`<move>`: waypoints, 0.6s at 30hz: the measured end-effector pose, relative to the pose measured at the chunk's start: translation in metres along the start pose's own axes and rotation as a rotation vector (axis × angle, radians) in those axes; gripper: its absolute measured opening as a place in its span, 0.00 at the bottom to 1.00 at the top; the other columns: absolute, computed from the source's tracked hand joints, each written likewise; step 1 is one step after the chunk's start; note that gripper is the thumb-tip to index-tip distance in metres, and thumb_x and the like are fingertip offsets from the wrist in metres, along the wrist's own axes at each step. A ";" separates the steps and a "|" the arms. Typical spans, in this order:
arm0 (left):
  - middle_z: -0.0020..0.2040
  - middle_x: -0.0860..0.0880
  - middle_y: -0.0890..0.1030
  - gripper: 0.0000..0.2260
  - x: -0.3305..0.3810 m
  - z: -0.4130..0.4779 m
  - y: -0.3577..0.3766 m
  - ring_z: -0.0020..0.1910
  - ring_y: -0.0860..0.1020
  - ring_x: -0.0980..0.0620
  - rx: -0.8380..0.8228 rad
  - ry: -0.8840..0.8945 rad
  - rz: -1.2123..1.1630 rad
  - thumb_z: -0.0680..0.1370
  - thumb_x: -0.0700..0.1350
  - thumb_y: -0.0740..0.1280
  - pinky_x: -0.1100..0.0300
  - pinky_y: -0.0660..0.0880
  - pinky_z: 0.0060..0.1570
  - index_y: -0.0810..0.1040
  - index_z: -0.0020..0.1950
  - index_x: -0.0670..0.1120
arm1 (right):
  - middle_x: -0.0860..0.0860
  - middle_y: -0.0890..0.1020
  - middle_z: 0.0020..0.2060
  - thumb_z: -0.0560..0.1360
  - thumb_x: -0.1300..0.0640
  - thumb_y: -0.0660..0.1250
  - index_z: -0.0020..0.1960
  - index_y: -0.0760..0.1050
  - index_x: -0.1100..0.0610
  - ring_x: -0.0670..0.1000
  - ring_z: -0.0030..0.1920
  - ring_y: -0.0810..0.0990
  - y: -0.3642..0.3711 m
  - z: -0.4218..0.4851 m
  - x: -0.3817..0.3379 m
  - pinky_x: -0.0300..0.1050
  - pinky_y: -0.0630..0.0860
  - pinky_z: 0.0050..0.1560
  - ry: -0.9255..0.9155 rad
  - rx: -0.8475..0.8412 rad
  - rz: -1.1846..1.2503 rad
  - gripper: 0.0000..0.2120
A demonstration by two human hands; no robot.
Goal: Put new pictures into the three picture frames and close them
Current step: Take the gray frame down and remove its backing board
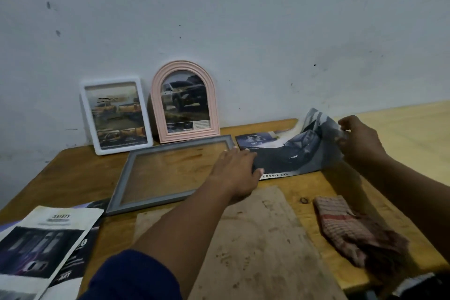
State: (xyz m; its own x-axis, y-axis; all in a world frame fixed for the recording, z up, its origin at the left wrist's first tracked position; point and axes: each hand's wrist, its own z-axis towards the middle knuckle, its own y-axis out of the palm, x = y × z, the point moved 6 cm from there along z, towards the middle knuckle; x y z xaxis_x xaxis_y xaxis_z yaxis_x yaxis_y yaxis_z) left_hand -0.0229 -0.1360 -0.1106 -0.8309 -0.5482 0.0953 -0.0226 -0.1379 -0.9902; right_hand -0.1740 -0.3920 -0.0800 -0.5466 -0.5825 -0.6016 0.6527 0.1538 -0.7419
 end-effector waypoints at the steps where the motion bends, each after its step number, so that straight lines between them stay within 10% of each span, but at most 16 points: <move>1: 0.74 0.46 0.72 0.24 0.005 0.004 0.002 0.76 0.65 0.43 -0.010 0.007 0.034 0.83 0.61 0.57 0.44 0.60 0.74 0.72 0.73 0.49 | 0.61 0.78 0.61 0.76 0.57 0.70 0.68 0.69 0.54 0.65 0.60 0.76 0.006 0.002 0.005 0.62 0.77 0.55 0.022 -0.062 -0.124 0.22; 5: 0.60 0.46 0.80 0.20 0.012 0.013 0.007 0.64 0.74 0.43 -0.012 0.006 0.102 0.82 0.61 0.55 0.44 0.66 0.68 0.77 0.59 0.49 | 0.55 0.72 0.70 0.75 0.45 0.69 0.72 0.65 0.50 0.60 0.73 0.64 0.031 -0.008 -0.008 0.61 0.63 0.67 -0.118 -0.189 -0.375 0.29; 10: 0.58 0.47 0.80 0.18 0.008 0.014 0.007 0.61 0.75 0.45 0.000 -0.003 0.085 0.83 0.61 0.57 0.45 0.65 0.69 0.76 0.59 0.49 | 0.53 0.78 0.62 0.77 0.43 0.67 0.68 0.69 0.50 0.54 0.60 0.77 0.079 -0.032 -0.045 0.54 0.76 0.59 -0.267 -0.484 -0.284 0.22; 18: 0.63 0.45 0.79 0.21 -0.009 0.010 0.002 0.60 0.76 0.44 0.033 -0.033 -0.064 0.83 0.58 0.59 0.49 0.72 0.59 0.72 0.70 0.47 | 0.52 0.79 0.62 0.78 0.47 0.67 0.68 0.70 0.51 0.54 0.60 0.77 0.090 -0.038 -0.064 0.49 0.76 0.55 -0.320 -0.439 -0.297 0.21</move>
State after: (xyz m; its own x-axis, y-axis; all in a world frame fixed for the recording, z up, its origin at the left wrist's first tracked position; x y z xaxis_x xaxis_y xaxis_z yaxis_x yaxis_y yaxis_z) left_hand -0.0104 -0.1398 -0.1123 -0.8096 -0.5642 0.1620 -0.0559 -0.2006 -0.9781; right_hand -0.1002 -0.3108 -0.1198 -0.4427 -0.8512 -0.2820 0.1824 0.2224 -0.9577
